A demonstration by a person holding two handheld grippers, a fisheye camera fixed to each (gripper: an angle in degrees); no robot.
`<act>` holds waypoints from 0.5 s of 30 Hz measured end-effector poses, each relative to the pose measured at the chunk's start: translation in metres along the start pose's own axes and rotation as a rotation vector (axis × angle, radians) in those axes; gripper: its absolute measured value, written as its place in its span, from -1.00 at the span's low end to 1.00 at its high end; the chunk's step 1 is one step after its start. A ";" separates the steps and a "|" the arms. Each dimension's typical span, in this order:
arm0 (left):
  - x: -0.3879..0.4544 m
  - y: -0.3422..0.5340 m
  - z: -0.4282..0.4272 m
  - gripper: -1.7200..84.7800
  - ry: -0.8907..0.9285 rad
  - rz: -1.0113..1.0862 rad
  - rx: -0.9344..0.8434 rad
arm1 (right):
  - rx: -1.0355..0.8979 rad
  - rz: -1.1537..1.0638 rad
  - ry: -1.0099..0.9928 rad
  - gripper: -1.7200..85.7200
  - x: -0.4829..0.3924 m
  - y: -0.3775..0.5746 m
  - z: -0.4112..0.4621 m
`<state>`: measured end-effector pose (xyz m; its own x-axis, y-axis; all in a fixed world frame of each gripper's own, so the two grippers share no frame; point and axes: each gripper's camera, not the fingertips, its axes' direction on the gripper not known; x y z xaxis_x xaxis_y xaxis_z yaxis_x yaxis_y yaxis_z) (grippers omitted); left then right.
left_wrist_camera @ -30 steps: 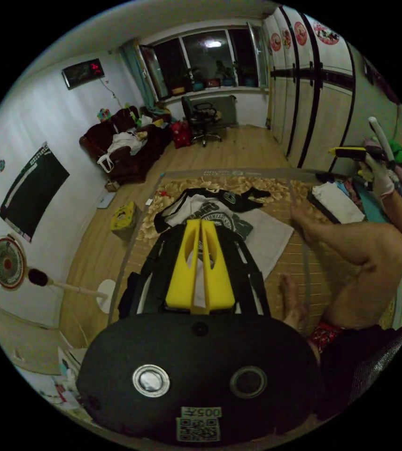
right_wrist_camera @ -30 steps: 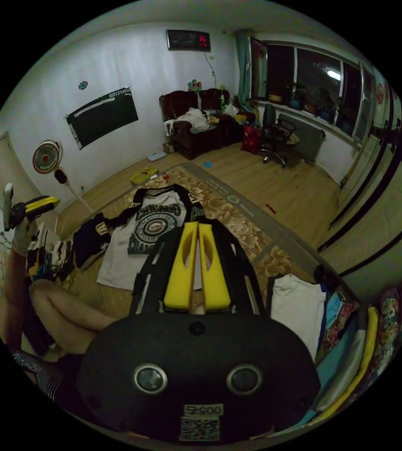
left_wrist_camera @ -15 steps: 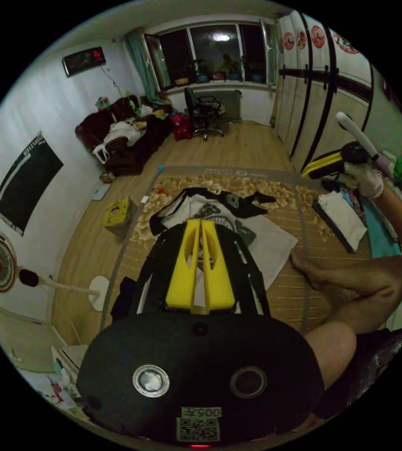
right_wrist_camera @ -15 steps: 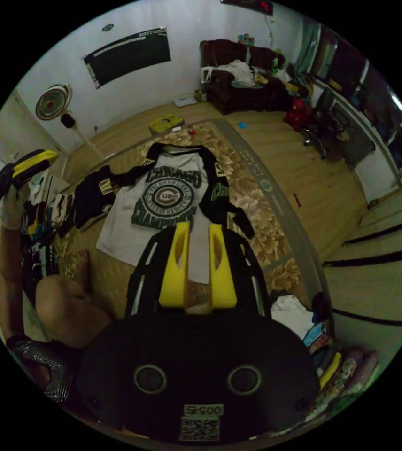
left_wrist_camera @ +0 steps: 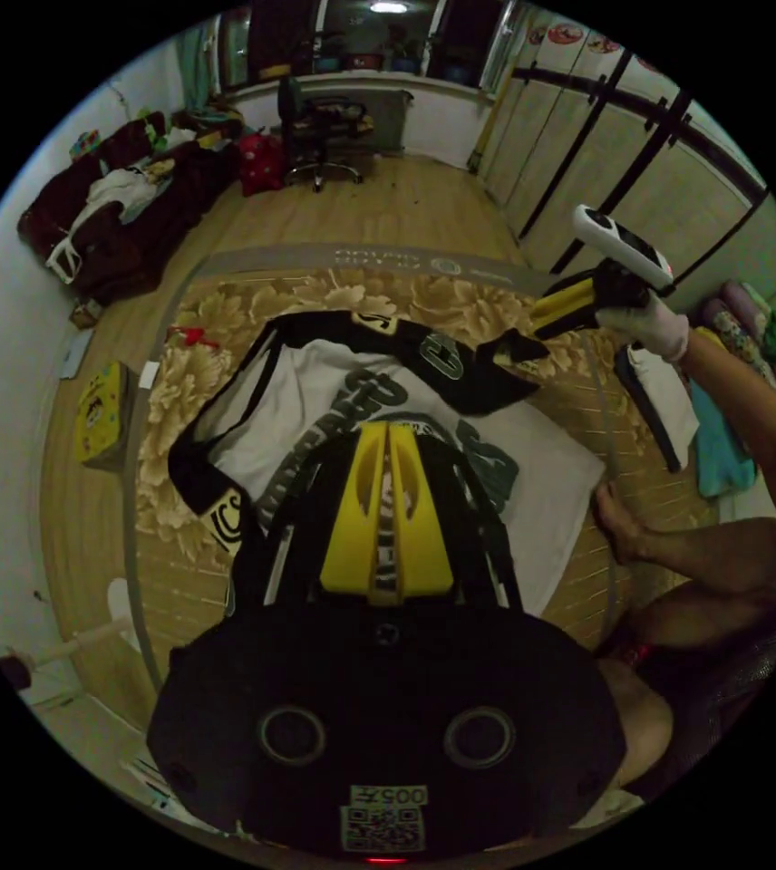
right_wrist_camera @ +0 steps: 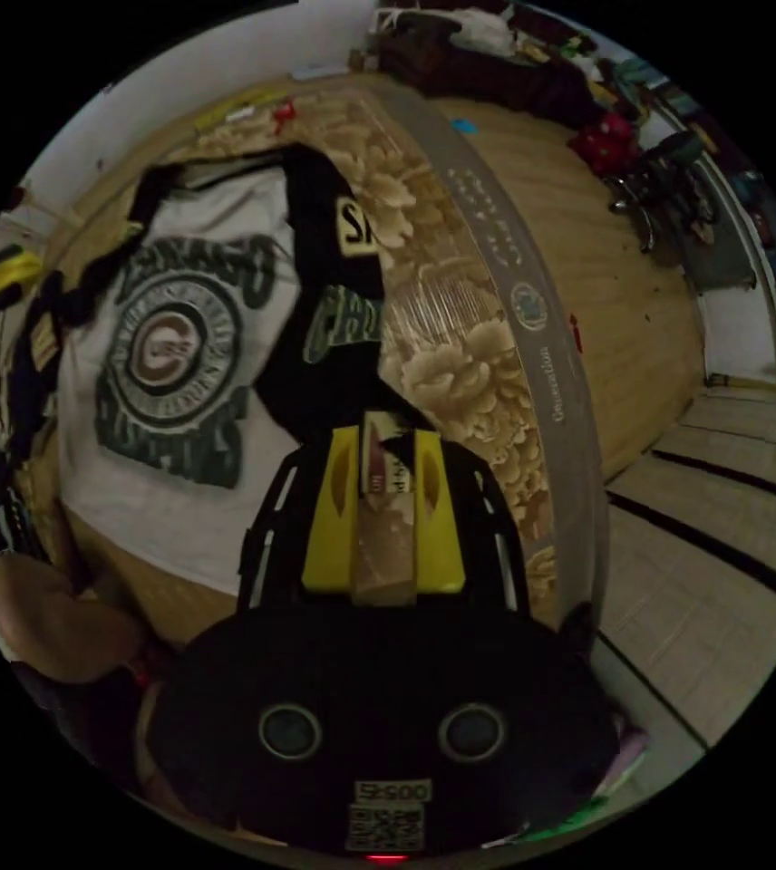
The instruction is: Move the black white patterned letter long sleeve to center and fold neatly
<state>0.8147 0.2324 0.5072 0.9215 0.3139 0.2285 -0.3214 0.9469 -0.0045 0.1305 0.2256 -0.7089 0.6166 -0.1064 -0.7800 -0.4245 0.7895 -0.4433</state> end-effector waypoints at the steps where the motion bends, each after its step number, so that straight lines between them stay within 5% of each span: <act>1: -0.001 -0.023 0.007 -0.98 0.034 -0.016 0.001 | -0.021 -0.045 0.016 -0.74 0.007 -0.010 0.008; 5: -0.003 -0.096 0.026 -0.98 0.159 -0.086 0.013 | -0.089 -0.167 0.082 -0.71 0.033 -0.037 0.036; 15: -0.019 -0.217 0.081 -0.97 0.027 -0.253 -0.010 | -0.034 -0.330 -0.139 -0.90 0.117 -0.063 0.125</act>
<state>0.8498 0.0152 0.5828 0.9779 0.0681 0.1976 -0.0774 0.9962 0.0401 0.3127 0.2388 -0.7166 0.8076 -0.2667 -0.5260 -0.2082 0.7056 -0.6773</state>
